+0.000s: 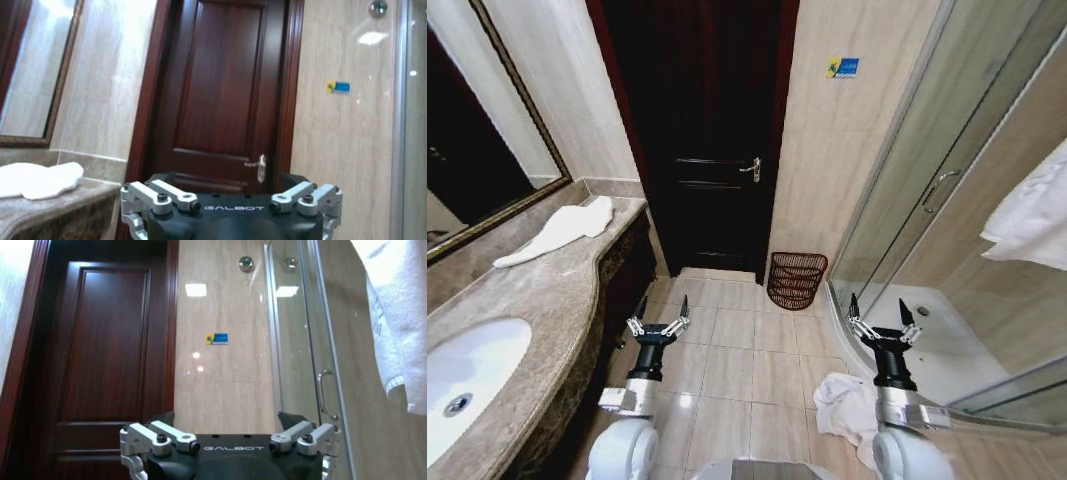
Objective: Discard the used towel into the hamper.
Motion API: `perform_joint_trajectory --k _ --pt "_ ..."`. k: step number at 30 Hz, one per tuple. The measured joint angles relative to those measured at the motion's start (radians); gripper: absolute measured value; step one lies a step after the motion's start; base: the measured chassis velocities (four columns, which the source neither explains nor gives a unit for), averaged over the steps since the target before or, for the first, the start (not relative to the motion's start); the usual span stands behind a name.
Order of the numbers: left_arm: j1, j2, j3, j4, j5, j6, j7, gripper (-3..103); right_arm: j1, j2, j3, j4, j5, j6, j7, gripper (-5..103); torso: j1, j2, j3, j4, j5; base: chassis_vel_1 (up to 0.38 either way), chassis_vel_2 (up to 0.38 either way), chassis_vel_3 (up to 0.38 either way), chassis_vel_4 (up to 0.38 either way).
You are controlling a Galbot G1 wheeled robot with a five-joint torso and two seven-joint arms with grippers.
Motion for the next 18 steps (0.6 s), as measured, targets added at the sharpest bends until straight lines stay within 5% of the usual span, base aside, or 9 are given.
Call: perform_joint_trajectory --k 18 --pt "0.049 -0.038 0.038 -0.045 0.082 0.007 -0.021 100 0.009 -0.016 -0.002 -0.007 0.008 0.002 0.000 100 0.000 0.000 0.000 -0.0002 -0.0002 0.000 0.000 0.000 0.000"
